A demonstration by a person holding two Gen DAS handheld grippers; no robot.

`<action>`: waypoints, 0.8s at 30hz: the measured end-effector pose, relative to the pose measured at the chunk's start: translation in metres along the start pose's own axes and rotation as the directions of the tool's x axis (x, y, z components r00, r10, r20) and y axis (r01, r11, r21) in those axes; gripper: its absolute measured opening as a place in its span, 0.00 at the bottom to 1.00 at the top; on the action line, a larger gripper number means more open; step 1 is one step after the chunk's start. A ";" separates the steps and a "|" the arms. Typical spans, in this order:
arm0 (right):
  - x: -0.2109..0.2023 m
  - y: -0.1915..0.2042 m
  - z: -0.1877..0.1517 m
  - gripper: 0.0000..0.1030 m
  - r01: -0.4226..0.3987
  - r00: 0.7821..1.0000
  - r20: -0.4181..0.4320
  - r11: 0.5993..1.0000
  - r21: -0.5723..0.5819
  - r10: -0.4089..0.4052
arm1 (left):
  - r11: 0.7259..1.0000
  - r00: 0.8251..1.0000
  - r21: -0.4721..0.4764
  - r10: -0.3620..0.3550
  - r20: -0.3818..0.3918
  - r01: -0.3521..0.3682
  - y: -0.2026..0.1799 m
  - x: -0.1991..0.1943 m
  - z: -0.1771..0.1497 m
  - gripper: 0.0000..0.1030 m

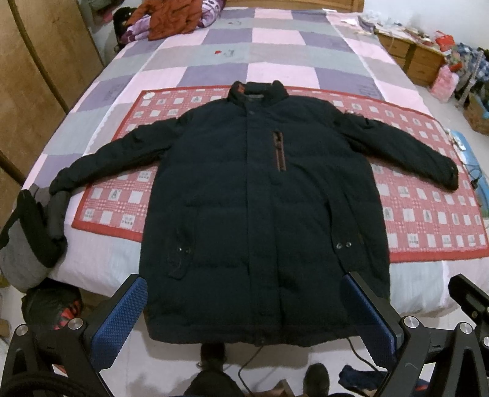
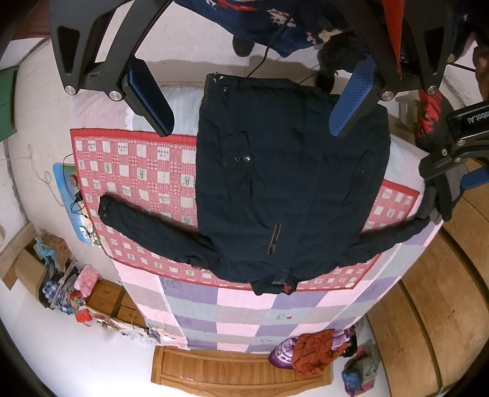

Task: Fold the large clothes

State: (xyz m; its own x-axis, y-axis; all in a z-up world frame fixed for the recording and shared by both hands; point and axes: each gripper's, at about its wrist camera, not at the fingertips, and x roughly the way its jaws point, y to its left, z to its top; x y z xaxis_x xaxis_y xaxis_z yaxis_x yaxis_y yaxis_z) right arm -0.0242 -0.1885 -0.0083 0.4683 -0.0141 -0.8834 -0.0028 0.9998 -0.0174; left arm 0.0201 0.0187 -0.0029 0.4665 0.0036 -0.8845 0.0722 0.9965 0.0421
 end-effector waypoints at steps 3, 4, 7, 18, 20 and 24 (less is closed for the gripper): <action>0.001 0.000 0.000 1.00 -0.002 1.000 -0.002 1.000 0.000 0.002 | 1.000 1.000 -0.011 0.000 -0.007 0.000 0.004 0.005 0.004 1.00; 0.001 0.001 0.001 1.00 -0.002 1.000 -0.003 1.000 -0.001 0.002 | 1.000 1.000 -0.014 0.000 -0.009 0.000 0.005 0.008 0.006 1.00; 0.004 0.005 0.002 1.00 -0.002 1.000 -0.010 1.000 0.003 0.002 | 1.000 1.000 -0.027 0.000 -0.016 -0.001 0.002 0.015 0.015 1.00; 0.038 0.010 0.033 1.00 0.039 0.999 -0.039 0.991 0.126 -0.034 | 0.998 1.000 -0.061 -0.010 -0.021 0.009 0.064 0.056 0.042 1.00; 0.041 0.015 0.040 1.00 0.064 0.998 -0.034 0.984 0.168 -0.059 | 0.998 1.000 -0.065 -0.011 -0.022 0.009 0.085 0.067 0.051 1.00; 0.039 0.021 0.050 1.00 0.113 0.993 0.005 0.963 0.244 -0.117 | 0.999 1.000 -0.042 0.007 -0.020 -0.007 0.119 0.087 0.068 1.00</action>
State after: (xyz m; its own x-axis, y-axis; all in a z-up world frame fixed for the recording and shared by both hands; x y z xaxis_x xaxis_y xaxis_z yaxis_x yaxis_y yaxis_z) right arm 0.0385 -0.1680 -0.0195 0.4694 -0.1312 -0.8732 0.2655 0.9641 -0.0021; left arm 0.1289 0.1317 -0.0434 0.4491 0.0117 -0.8934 0.0317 0.9991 0.0291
